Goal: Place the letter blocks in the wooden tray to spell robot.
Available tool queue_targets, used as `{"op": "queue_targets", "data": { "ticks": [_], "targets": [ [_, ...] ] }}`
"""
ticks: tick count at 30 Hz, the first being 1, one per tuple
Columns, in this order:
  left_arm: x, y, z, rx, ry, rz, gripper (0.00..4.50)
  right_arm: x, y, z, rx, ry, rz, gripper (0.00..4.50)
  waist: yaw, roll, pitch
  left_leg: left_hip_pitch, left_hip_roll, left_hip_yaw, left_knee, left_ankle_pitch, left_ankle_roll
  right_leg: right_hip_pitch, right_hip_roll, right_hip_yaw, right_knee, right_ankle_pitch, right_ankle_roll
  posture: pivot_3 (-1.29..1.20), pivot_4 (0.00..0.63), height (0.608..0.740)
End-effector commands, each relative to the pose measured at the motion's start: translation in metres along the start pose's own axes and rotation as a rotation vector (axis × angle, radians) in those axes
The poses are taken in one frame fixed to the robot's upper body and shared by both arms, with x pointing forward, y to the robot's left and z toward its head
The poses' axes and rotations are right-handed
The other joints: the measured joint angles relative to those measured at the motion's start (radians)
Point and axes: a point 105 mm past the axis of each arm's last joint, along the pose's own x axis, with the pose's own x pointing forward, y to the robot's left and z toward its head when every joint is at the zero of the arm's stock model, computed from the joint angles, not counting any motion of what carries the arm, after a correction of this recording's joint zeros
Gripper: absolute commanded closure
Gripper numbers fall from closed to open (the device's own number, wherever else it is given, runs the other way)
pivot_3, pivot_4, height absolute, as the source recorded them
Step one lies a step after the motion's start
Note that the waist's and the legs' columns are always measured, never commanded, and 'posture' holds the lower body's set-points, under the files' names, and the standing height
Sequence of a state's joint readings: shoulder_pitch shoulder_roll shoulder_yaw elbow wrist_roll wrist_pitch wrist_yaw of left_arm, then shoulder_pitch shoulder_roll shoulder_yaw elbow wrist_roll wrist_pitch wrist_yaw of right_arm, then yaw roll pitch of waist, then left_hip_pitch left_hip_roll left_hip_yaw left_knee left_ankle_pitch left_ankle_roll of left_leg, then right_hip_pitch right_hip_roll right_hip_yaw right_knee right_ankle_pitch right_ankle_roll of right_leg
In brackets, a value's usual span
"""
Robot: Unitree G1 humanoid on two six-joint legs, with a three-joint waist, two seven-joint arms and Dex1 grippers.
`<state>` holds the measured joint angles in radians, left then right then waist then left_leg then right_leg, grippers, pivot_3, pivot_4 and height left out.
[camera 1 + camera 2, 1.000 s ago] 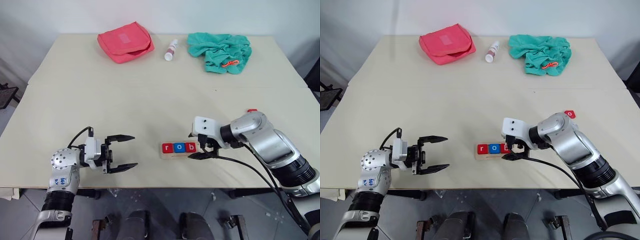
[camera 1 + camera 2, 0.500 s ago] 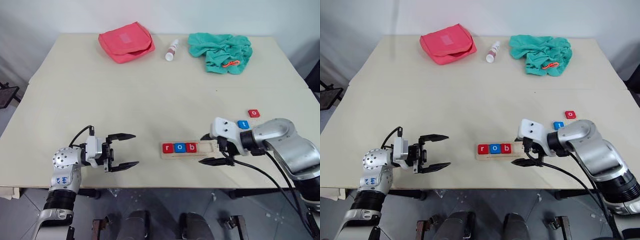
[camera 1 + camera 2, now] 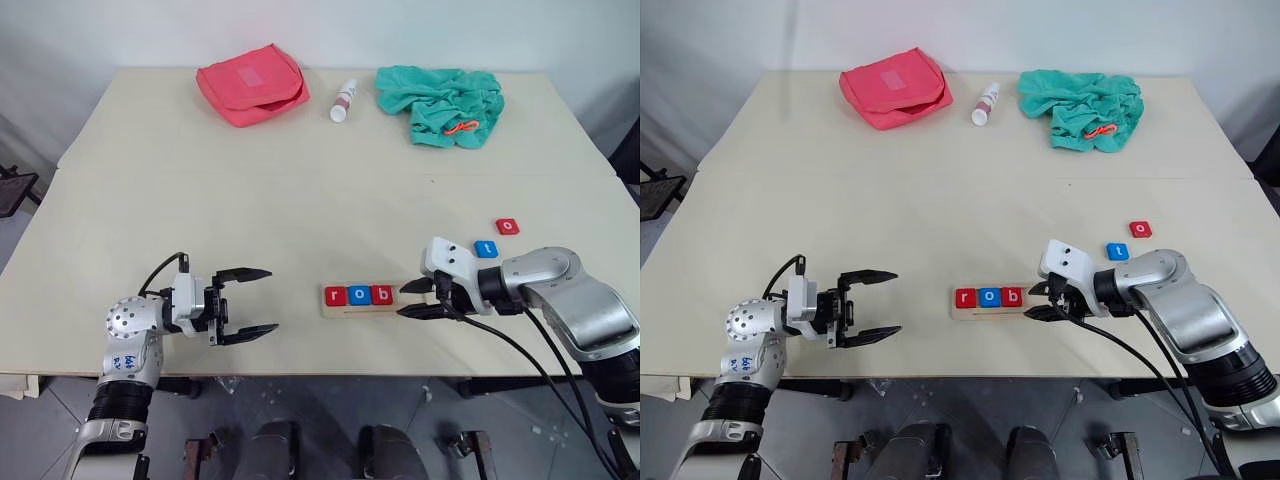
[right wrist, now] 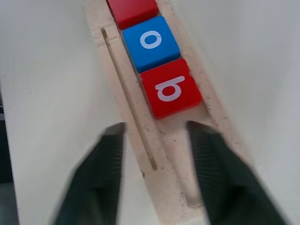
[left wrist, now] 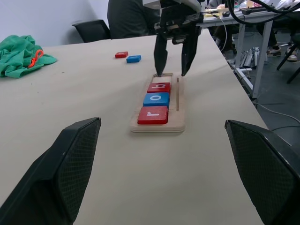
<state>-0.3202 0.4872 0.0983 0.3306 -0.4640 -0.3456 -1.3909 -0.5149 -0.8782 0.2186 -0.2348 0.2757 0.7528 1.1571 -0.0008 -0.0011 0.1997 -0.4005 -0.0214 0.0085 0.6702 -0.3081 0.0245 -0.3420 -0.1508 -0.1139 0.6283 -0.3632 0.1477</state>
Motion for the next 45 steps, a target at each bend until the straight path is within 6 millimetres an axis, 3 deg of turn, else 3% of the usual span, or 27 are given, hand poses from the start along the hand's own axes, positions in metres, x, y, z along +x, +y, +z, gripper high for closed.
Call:
{"op": "queue_targets", "data": {
  "ticks": [1, 3, 12, 25, 29, 35, 38, 42, 45],
  "targets": [
    [-0.002, 0.001, 0.005, 0.030, -0.001, 0.008, 0.00, -0.003, -0.002, 0.009, -0.036, -0.018, -0.015, 3.92, 0.000, 0.000, 0.000, 0.000, 0.000, 0.000, 0.000, 0.000, 0.000, 0.000, 0.000, 0.000, 0.000, 0.000, 0.000, 0.00, 0.150, 0.740],
    [-0.002, 0.000, 0.006, 0.029, -0.001, 0.009, 0.00, 0.000, -0.005, 0.006, -0.034, -0.006, -0.024, 4.46, 0.000, 0.000, 0.000, 0.000, 0.000, 0.000, 0.000, 0.000, 0.000, 0.000, 0.000, 0.000, 0.000, 0.000, 0.000, 0.00, 0.150, 0.740],
    [-0.005, 0.000, 0.006, 0.033, 0.006, 0.023, 0.00, 0.015, -0.012, -0.001, -0.033, 0.010, -0.039, 4.46, -0.001, 0.000, 0.000, 0.000, 0.000, 0.000, 0.000, 0.000, 0.000, 0.000, 0.000, 0.000, 0.000, 0.000, 0.000, 0.00, 0.150, 0.740],
    [-0.004, 0.003, 0.006, 0.037, 0.009, 0.029, 0.00, 0.024, -0.012, 0.007, -0.020, -0.037, -0.046, 4.46, -0.001, 0.000, 0.000, 0.000, 0.000, 0.000, 0.001, 0.000, 0.000, 0.000, 0.000, 0.000, 0.000, 0.000, 0.000, 0.00, 0.150, 0.740],
    [-0.003, 0.004, 0.006, 0.036, 0.008, 0.026, 0.00, 0.019, -0.015, 0.008, -0.025, -0.041, -0.072, 4.46, -0.001, 0.000, 0.000, 0.000, 0.000, 0.000, 0.001, 0.000, 0.000, 0.000, 0.000, 0.000, 0.000, 0.000, 0.000, 0.00, 0.150, 0.740],
    [-0.002, 0.006, 0.004, 0.028, 0.005, 0.016, 0.00, -0.013, -0.023, 0.015, 0.010, -0.090, -0.191, 4.46, 0.003, 0.000, 0.000, -0.001, 0.000, -0.001, 0.001, 0.000, 0.000, 0.000, 0.000, -0.001, 0.000, 0.000, 0.000, 0.00, 0.150, 0.740],
    [-0.002, 0.008, 0.002, 0.023, 0.004, 0.009, 0.00, -0.035, -0.029, 0.006, 0.076, -0.139, -0.297, 3.96, 0.005, 0.000, 0.000, -0.001, 0.000, -0.001, 0.001, 0.000, 0.000, 0.000, 0.000, -0.001, 0.001, 0.000, 0.000, 0.00, 0.150, 0.740],
    [-0.002, 0.010, 0.001, 0.020, 0.001, 0.007, 0.00, -0.056, -0.036, -0.009, 0.179, -0.188, -0.422, 2.62, 0.005, 0.000, 0.000, -0.001, -0.001, 0.000, 0.001, 0.000, 0.000, 0.000, 0.000, -0.001, 0.000, 0.000, 0.000, 0.00, 0.150, 0.740],
    [-0.002, 0.010, 0.000, 0.015, 0.000, 0.000, 0.00, -0.088, -0.043, -0.031, 0.231, -0.222, -0.632, 1.52, 0.011, 0.000, 0.000, -0.001, 0.000, -0.001, 0.001, 0.000, 0.000, 0.000, 0.000, -0.002, 0.001, 0.000, 0.000, 0.00, 0.150, 0.740]
  ]
}}
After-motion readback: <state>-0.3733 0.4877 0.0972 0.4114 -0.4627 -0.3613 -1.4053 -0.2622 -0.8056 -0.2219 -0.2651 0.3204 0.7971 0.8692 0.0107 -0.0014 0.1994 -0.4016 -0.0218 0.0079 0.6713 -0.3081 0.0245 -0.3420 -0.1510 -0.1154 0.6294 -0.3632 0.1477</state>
